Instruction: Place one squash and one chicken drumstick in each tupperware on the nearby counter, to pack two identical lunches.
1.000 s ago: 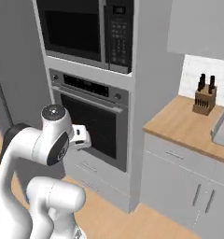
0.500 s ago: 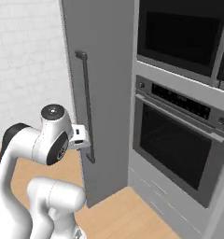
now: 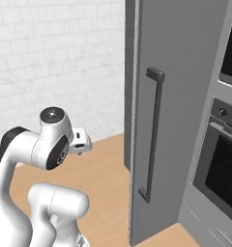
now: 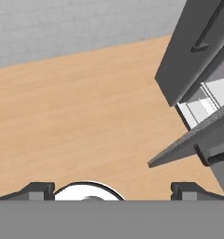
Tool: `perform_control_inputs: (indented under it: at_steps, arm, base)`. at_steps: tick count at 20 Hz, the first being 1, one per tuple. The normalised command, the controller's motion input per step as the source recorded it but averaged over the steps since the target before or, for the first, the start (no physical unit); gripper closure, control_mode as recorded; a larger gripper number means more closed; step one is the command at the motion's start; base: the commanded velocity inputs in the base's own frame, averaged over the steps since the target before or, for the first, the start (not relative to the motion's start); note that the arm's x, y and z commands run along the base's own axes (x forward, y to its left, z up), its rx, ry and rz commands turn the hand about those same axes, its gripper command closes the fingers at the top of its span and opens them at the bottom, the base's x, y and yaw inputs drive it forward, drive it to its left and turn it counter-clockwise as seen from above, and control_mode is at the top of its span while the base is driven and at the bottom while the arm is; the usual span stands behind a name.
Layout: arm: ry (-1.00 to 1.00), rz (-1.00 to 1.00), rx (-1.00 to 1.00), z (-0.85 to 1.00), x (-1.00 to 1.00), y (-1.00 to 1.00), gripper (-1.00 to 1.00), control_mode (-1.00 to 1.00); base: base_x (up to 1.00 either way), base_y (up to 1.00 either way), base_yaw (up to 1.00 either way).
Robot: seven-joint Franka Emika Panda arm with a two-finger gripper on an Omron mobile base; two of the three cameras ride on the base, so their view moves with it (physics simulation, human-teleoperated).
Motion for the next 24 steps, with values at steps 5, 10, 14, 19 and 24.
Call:
perform_control_inputs:
  at_steps: [5,10,14,19,24]
  arm:
    - [0.0,0.0,0.0,0.0,0.0,0.0,-1.0,1.0]
    - [0.0,0.0,0.0,0.0,0.0,0.0,-1.0,1.0]
    - [0.0,0.0,0.0,0.0,0.0,0.0,-1.0,1.0]
    - [0.0,0.0,0.0,0.0,0.0,0.0,-1.0,1.0]
    - [0.0,0.0,0.0,0.0,0.0,0.0,-1.0,1.0]
  base:
    - [0.94,0.78,-0.28]
    - [0.91,0.42,-0.55]
    - [0.95,0.28,-0.58]
    - [0.88,0.01,-0.53]
    - [0.86,0.13,-0.51]
